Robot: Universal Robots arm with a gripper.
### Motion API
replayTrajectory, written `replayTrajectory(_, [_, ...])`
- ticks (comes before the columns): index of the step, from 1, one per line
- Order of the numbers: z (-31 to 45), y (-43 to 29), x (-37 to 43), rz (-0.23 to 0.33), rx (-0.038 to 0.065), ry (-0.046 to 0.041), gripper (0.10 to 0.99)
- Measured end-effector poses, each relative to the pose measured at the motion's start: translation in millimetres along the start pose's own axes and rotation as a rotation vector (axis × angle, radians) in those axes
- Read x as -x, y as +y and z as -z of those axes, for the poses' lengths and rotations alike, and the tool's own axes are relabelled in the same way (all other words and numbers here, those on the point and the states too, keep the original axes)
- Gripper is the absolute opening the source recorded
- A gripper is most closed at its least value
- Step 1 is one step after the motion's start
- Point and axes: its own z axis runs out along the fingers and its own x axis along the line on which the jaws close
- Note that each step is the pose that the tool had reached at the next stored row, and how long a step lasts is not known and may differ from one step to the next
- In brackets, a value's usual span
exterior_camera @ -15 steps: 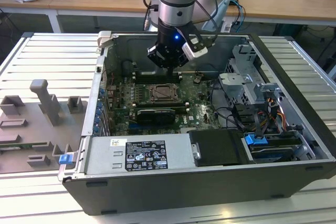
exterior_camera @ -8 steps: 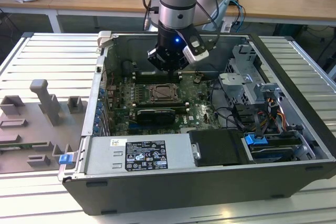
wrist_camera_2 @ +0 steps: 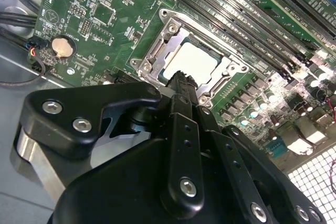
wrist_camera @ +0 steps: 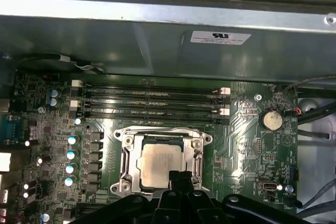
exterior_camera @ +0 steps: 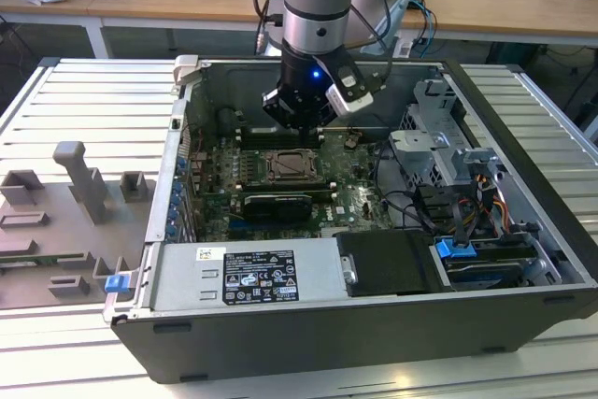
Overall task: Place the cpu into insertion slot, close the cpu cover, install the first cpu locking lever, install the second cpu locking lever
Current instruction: 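Install the second cpu locking lever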
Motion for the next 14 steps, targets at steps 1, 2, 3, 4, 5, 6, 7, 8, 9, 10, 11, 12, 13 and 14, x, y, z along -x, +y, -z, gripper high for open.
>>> replayTrajectory(1, [0.4, 0.0, 0.0, 0.000, 0.000, -0.0002, 0.106])
replayTrajectory(2, [0.5, -0.1, 0.0, 0.000, 0.000, -0.0002, 0.106])
replayTrajectory(3, [0.6, -0.4, 0.1, 0.000, 0.000, -0.0001, 0.106])
replayTrajectory(4, [0.7, -0.7, 0.0, 0.000, 0.000, 0.0000, 0.106])
replayTrajectory(5, [0.7, -1.3, 0.0, 0.000, 0.000, -0.0001, 0.106])
replayTrajectory(6, [0.8, -2.5, -0.1, 0.000, 0.000, -0.0001, 0.106])
replayTrajectory(7, [0.9, -3.7, -0.2, 0.000, 0.000, -0.0001, 0.106])
replayTrajectory(8, [1.0, -4.8, -0.3, 0.000, 0.000, -0.0001, 0.106])
replayTrajectory(9, [1.0, -5.9, -0.3, 0.000, 0.000, -0.0001, 0.106])
replayTrajectory(10, [1.1, -7.5, -0.4, 0.000, 0.000, -0.0001, 0.106])
replayTrajectory(11, [1.2, -8.3, -0.4, 0.000, 0.000, 0.0008, 0.106])
replayTrajectory(12, [1.2, -9.0, -0.5, 0.000, 0.002, 0.0032, 0.106])
replayTrajectory(13, [1.3, -10.2, -0.6, -0.001, 0.006, 0.0090, 0.106])
replayTrajectory(14, [1.4, -12.8, -0.9, -0.001, 0.008, 0.0096, 0.106])
